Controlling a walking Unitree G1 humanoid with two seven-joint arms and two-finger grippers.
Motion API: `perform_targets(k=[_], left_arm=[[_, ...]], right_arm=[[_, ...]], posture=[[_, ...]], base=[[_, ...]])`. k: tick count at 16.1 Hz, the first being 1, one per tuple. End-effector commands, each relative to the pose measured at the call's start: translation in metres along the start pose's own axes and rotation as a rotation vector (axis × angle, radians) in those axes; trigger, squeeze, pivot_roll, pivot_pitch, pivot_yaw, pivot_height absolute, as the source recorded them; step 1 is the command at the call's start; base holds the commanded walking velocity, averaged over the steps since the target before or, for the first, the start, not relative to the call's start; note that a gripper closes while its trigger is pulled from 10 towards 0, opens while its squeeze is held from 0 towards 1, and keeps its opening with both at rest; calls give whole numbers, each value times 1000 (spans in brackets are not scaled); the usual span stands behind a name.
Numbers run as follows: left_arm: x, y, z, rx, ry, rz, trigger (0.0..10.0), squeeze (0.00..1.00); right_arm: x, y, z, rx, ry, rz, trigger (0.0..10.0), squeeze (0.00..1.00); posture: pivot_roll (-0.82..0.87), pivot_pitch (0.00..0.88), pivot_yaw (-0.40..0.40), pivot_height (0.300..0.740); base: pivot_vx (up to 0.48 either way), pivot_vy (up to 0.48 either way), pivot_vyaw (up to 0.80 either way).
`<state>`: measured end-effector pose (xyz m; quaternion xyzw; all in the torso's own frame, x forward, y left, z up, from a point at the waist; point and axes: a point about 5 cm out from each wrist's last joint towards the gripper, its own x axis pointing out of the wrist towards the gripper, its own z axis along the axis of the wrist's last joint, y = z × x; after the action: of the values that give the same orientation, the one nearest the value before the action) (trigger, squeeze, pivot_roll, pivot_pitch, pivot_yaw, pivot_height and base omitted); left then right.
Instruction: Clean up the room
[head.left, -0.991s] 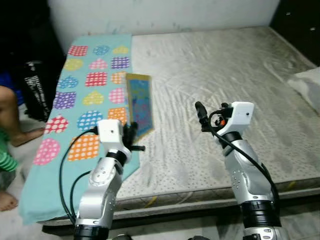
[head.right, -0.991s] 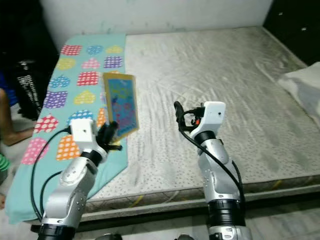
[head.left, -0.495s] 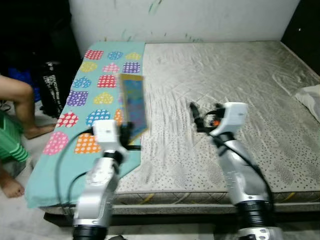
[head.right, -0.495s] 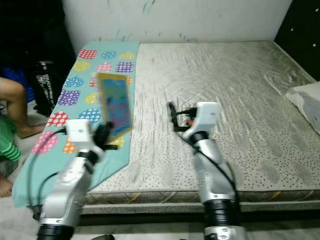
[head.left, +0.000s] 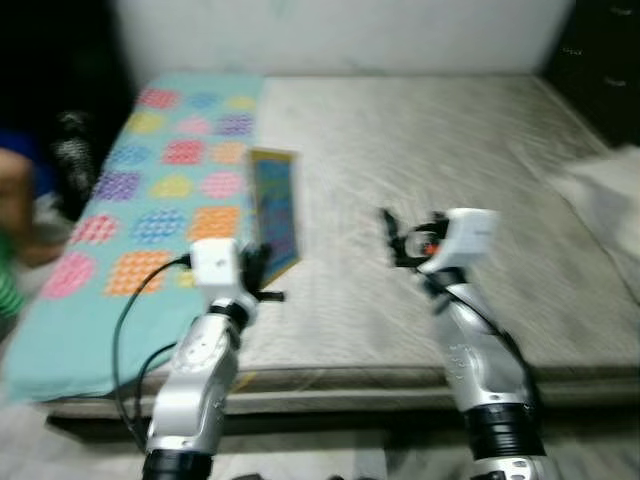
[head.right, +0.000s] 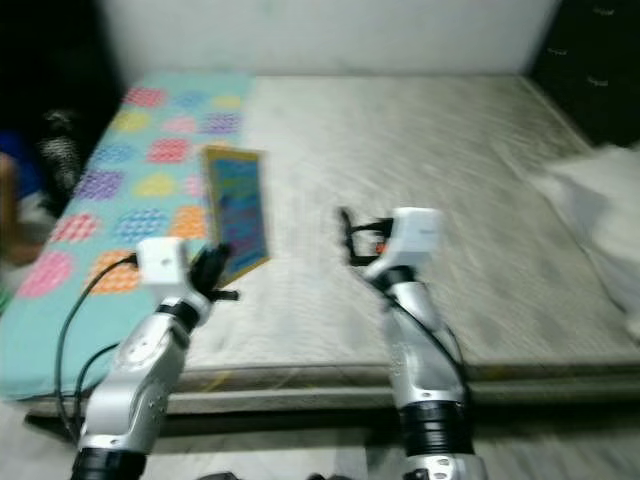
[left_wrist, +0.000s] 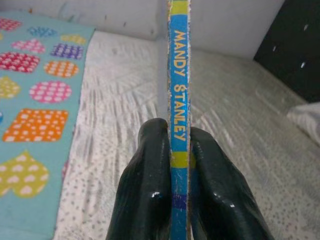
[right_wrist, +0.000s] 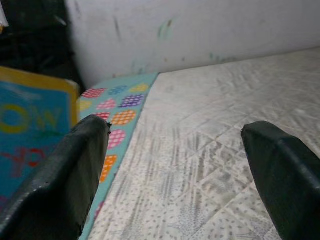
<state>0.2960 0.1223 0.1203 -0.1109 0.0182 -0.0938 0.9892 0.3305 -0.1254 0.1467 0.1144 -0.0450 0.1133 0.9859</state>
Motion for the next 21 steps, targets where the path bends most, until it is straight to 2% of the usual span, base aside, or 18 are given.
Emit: perform_targets(k=[1,8,14,21], left_arm=[[1,-5,9,-8,-44,-15,10000,0],[2,-6,8,-10,-44,-17,10000,0],[0,-8,12,-43,-87,-59,10000,0],[0,-10,13,-54,-95,-80,10000,0]], right_arm=[[0,-6,3,-9,-9,-17,10000,0],[-1,-7,3,-22,-6,-16,10000,0],[-1,-6,2,-31,-6,-5,10000,0],[0,-7,3,-37,-9,-1,10000,0]], posture=[[-12,121,10,740],[-14,122,8,740],[-13,112,6,740],[-13,104,4,740]], base=[[0,-334,-525],[0,-345,0],[0,0,0],[309,0,0]])
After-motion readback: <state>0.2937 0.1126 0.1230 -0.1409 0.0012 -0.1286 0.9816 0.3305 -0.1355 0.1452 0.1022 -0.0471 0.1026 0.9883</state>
